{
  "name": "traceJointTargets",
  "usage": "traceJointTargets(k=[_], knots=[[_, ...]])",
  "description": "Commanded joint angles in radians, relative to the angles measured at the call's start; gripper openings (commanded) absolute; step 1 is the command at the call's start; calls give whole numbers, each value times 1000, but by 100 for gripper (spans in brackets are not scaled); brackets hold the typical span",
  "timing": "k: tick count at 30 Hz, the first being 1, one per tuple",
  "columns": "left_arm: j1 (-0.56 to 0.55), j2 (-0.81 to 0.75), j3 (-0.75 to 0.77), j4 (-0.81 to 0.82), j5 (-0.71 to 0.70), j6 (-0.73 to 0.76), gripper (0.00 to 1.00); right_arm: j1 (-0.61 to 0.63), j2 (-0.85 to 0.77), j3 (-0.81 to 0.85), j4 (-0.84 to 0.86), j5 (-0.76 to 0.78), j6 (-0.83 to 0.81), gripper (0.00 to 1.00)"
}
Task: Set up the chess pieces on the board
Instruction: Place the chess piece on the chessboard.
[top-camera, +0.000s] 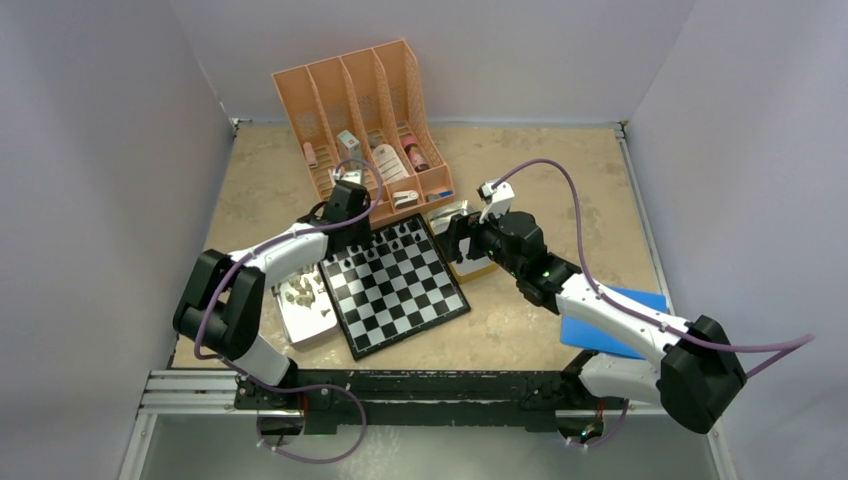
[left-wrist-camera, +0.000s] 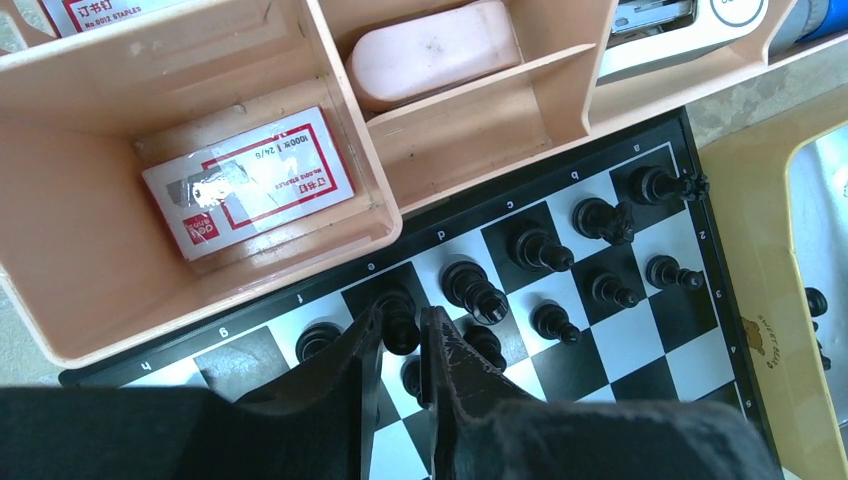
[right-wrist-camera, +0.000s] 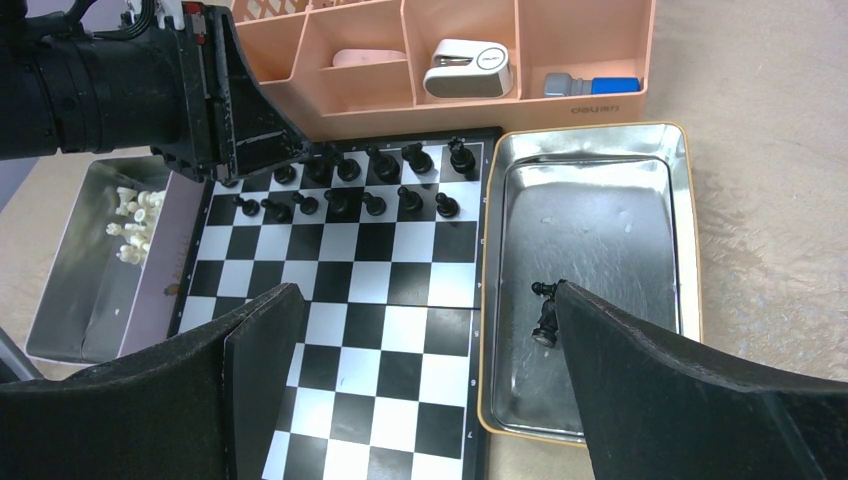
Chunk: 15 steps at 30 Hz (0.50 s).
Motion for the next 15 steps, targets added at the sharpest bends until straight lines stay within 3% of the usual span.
traceJointTargets(k=[1,15], knots=[[-7,0,19,9,-20,11,21,2,-32,-9,36,0,-14,99],[-9,-50,76,-53,10,-6,27,2,-18,-5,36,-3,-14,99]])
